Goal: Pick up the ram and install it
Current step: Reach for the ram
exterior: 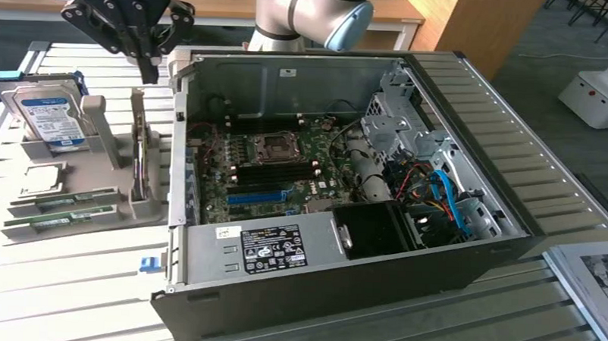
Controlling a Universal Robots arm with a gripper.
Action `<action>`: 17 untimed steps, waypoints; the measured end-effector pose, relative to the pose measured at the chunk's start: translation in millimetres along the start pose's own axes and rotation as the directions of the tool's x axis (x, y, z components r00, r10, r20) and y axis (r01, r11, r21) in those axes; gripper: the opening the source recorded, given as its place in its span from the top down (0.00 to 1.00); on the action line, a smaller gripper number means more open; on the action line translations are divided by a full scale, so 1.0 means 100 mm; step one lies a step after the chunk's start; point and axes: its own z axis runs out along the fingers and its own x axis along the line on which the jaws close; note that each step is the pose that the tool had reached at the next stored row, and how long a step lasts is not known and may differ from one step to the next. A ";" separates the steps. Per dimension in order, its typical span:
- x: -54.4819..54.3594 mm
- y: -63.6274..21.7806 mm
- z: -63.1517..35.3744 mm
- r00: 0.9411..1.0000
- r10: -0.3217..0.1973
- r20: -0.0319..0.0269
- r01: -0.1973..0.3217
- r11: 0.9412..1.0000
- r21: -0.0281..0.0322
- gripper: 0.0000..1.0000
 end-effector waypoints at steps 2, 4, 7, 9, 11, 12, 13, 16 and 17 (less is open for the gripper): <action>0.03 -0.002 -0.001 1.000 0.000 0.000 0.000 1.000 0.000 0.90; 0.06 -0.005 -0.002 1.000 0.000 0.000 0.000 1.000 0.000 0.90; 0.11 -0.008 -0.003 1.000 0.000 0.000 0.000 1.000 0.000 0.90; 0.14 -0.010 -0.003 1.000 0.000 0.000 0.000 1.000 0.000 0.90; 0.18 -0.013 -0.004 1.000 0.000 0.000 0.000 1.000 0.000 0.90; 0.19 -0.014 -0.004 1.000 0.000 0.000 0.000 1.000 0.000 0.90; 0.21 -0.016 -0.005 1.000 0.000 0.000 0.000 1.000 0.000 0.90; 0.27 -0.020 -0.006 1.000 0.000 0.000 0.000 1.000 0.000 0.90; 0.29 -0.022 -0.007 1.000 0.000 0.000 0.000 1.000 0.000 0.90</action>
